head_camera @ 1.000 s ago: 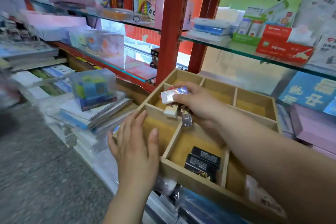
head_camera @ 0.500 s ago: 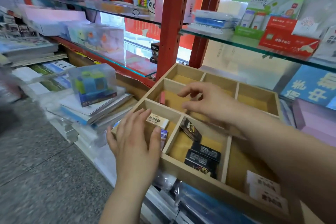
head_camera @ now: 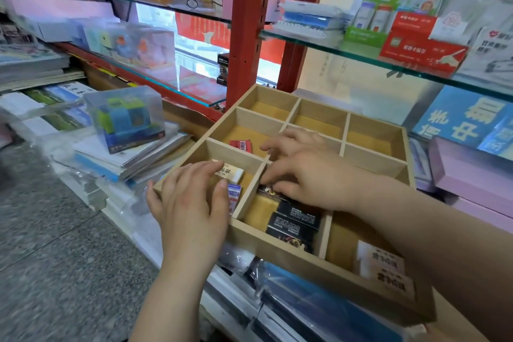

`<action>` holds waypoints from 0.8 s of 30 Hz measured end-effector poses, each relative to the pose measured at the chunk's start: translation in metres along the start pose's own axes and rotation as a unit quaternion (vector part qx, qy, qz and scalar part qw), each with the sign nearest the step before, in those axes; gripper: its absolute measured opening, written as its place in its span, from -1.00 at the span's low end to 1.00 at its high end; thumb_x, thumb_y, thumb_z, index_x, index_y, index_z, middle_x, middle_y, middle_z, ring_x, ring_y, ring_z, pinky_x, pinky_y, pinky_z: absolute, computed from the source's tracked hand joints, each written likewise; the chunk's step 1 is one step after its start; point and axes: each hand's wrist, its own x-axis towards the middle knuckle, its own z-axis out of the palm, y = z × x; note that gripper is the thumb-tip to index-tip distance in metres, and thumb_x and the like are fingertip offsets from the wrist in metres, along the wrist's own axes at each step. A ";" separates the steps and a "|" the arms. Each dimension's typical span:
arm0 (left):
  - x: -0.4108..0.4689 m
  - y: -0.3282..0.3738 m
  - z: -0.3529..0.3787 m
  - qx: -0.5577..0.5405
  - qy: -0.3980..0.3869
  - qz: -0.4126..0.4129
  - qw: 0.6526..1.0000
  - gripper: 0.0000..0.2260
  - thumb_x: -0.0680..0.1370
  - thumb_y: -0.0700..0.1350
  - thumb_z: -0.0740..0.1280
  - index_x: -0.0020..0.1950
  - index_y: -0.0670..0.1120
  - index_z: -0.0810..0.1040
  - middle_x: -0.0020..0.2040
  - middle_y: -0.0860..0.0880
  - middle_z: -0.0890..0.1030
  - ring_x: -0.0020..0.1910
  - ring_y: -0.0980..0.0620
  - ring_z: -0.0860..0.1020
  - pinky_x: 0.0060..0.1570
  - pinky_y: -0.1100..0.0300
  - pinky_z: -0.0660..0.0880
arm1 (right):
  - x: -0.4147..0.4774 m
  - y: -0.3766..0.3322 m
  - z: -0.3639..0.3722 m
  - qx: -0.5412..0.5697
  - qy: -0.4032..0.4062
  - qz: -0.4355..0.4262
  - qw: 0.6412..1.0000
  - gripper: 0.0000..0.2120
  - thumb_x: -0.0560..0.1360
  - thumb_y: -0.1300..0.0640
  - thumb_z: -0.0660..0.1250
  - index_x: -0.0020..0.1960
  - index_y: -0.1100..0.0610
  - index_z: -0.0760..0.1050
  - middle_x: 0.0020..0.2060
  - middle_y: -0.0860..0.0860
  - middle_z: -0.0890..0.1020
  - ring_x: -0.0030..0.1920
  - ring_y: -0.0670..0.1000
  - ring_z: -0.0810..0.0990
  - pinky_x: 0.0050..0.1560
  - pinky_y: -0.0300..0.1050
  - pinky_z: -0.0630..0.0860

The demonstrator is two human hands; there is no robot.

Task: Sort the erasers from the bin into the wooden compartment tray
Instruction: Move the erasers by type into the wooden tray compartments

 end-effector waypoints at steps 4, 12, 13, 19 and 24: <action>0.000 0.000 0.001 -0.007 -0.005 0.002 1.000 -0.62 0.42 0.08 0.07 0.04 0.00 0.59 -0.01 0.21 0.42 0.20 0.17 0.26 0.34 0.09 -0.17 | 0.001 0.008 0.004 0.045 -0.044 0.023 0.998 -0.61 0.54 0.23 0.12 0.21 -0.16 0.47 0.47 -0.17 0.08 0.46 -0.04 -0.08 0.40 -0.11 -0.17; 0.001 -0.003 -0.001 -0.010 -0.011 0.022 1.000 -0.57 0.40 0.12 0.02 -0.02 -0.02 0.60 -0.03 0.19 0.44 0.16 0.17 0.26 0.34 -0.07 -0.07 | -0.007 0.017 -0.005 0.008 -0.069 0.011 0.998 -0.67 0.51 0.20 0.14 0.12 -0.11 0.54 0.47 -0.17 0.09 0.47 -0.07 -0.13 0.39 -0.18 -0.21; 0.001 -0.003 -0.001 -0.008 -0.013 0.024 1.000 -0.57 0.40 0.11 0.02 -0.02 -0.02 0.60 -0.03 0.19 0.44 0.15 0.17 0.26 0.34 -0.09 -0.06 | -0.011 0.018 -0.006 0.007 -0.075 0.016 0.997 -0.68 0.51 0.19 0.14 0.12 -0.11 0.54 0.47 -0.17 0.10 0.47 -0.07 -0.13 0.41 -0.16 -0.21; 0.000 -0.004 0.003 -0.040 0.025 0.013 0.999 -0.55 0.40 0.11 0.03 0.05 -0.03 0.59 0.06 0.18 0.42 0.16 0.20 0.29 0.33 0.16 -0.16 | -0.018 0.010 -0.005 0.065 0.030 0.005 0.997 -0.68 0.50 0.26 0.17 0.14 0.02 0.55 0.35 -0.10 0.40 0.39 -0.11 0.16 0.29 -0.37 -0.02; 0.002 -0.002 0.002 -0.153 0.091 -0.040 0.983 -0.71 0.44 -0.01 0.09 0.10 0.04 0.46 0.09 0.18 0.37 0.15 0.24 0.27 0.32 0.00 0.18 | 0.013 -0.019 -0.005 0.135 0.042 -0.011 0.990 -0.72 0.52 0.24 0.18 0.17 0.07 0.53 0.14 -0.01 0.58 0.13 -0.12 0.46 0.18 -0.29 0.31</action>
